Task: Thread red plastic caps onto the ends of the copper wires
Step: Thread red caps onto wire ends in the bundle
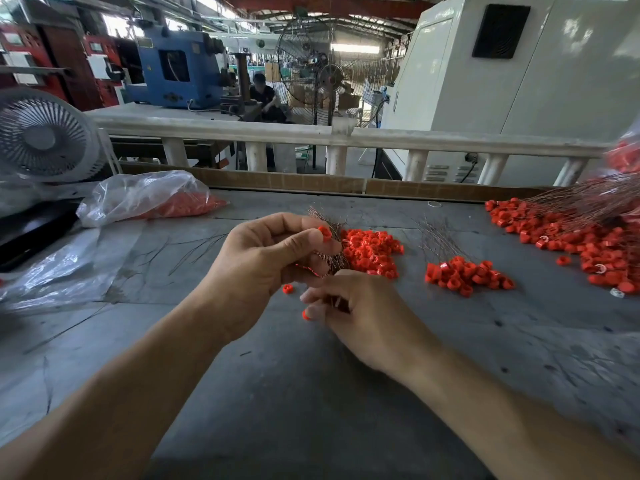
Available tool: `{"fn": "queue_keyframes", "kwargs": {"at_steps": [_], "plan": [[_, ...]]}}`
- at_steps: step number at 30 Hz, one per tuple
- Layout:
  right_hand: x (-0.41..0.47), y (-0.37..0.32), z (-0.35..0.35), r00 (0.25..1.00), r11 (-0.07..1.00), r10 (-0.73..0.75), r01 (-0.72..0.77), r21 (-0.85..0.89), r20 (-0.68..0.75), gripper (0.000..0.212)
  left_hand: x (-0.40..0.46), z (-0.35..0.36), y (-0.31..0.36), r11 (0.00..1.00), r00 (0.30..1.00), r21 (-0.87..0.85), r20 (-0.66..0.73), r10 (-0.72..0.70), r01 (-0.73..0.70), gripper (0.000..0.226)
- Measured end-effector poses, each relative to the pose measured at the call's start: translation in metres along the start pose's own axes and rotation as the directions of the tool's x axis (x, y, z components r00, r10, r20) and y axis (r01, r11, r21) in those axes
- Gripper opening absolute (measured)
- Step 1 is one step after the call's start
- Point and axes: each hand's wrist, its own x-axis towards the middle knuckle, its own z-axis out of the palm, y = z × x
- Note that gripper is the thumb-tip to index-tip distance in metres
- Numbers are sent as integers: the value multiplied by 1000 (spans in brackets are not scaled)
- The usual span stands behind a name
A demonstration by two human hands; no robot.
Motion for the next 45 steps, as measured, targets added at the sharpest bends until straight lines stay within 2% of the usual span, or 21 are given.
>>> {"fn": "queue_keyframes", "kwargs": {"at_steps": [4, 8, 11, 13, 17, 21, 23, 26, 30, 40, 45], "plan": [[2, -5, 7, 996, 974, -37, 53, -220, 75, 15, 0, -2, -1, 1000, 1000, 8, 14, -2, 1, 24], [3, -9, 5, 996, 972, -27, 46, -229, 86, 10, 0, -3, -2, 1000, 999, 7, 42, 10, -10, 24], [0, -8, -3, 998, 997, 3, 1, -73, 61, 11, 1, -3, -2, 1000, 999, -16, 45, 17, -16, 20], [-3, -7, -9, 998, 997, 56, -57, 53, 9, 5, 1, -3, -2, 1000, 999, -19, 48, 18, -17, 21], [-4, -4, -22, 983, 927, 177, -151, 342, -45, 11, 0, -2, -3, 1000, 999, -9, 48, 25, -24, 21], [-1, -6, -38, 962, 808, 220, -86, 582, -164, 11, -1, 0, -3, 999, 998, 33, 53, 26, -27, 24], [-1, -7, -42, 951, 780, 192, 2, 626, -242, 10, -2, 1, -4, 997, 997, 66, 71, 25, -30, 26], [-1, -8, -45, 946, 804, 95, 110, 584, -310, 11, -2, 3, -6, 992, 995, 122, 93, 27, -39, 25], [-2, -9, -42, 939, 867, -5, 176, 467, -344, 10, -3, 6, -6, 986, 993, 155, 109, 41, -58, 21], [-7, -14, -44, 943, 936, -10, 126, 327, -334, 8, -6, 12, -4, 965, 991, 235, 88, 101, -119, 18], [-9, -19, -43, 915, 959, -42, 150, 242, -402, 10, -7, 14, -4, 964, 989, 223, 69, 129, -141, 18]]}}
